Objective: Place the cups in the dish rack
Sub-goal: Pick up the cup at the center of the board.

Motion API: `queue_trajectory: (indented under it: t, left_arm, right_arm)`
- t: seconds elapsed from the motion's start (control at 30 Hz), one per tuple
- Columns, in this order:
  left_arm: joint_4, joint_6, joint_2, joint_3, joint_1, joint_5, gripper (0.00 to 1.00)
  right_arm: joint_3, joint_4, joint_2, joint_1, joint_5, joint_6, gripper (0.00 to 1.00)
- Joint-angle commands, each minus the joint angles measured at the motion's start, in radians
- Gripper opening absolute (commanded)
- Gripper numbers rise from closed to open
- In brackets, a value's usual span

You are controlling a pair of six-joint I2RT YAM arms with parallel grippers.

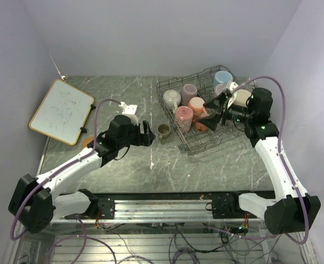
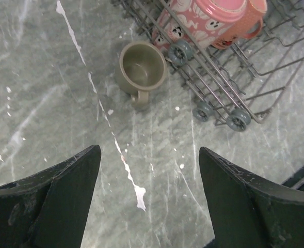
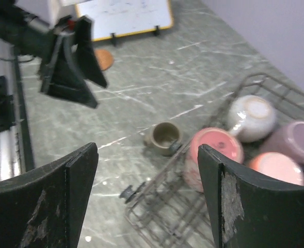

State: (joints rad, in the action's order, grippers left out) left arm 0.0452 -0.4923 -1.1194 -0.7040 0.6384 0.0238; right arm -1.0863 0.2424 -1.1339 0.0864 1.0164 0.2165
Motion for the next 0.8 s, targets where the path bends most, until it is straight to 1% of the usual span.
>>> queue_trajectory:
  t: [0.0,0.1,0.23,0.33,0.57,0.7,0.77]
  left_arm:
    - [0.095,0.109,-0.092,-0.132,0.059,-0.133,0.88]
    - [0.19,0.169,-0.182,-0.247,0.106,-0.224,0.89]
    - [0.278,0.245,-0.308,-0.364,0.141,-0.298,0.91]
    - [0.341,0.301,-0.399,-0.457,0.141,-0.298,0.89]
    - [0.531,0.401,-0.623,-0.745,0.141,-0.248,0.83]
    - [0.596,0.436,-0.711,-0.877,0.136,-0.234,0.84]
    - [0.618,0.449,-0.749,-0.923,0.129,-0.222,0.85]
  right_arm:
    - [0.143,-0.263,0.019,-0.017,0.194,-0.2,0.8]
    - [0.175,-0.281,0.016,-0.031,0.234,-0.205,0.82]
    - [0.227,-0.317,0.023,-0.036,0.253,-0.228,0.83]
    - [0.267,-0.381,0.047,-0.037,0.244,-0.278,0.84]
    - [0.247,-0.322,0.073,-0.039,0.225,-0.242,0.85]
    - [0.252,-0.344,0.079,-0.04,0.234,-0.267,0.85]
    - [0.244,-0.327,0.082,-0.042,0.227,-0.255,0.85]
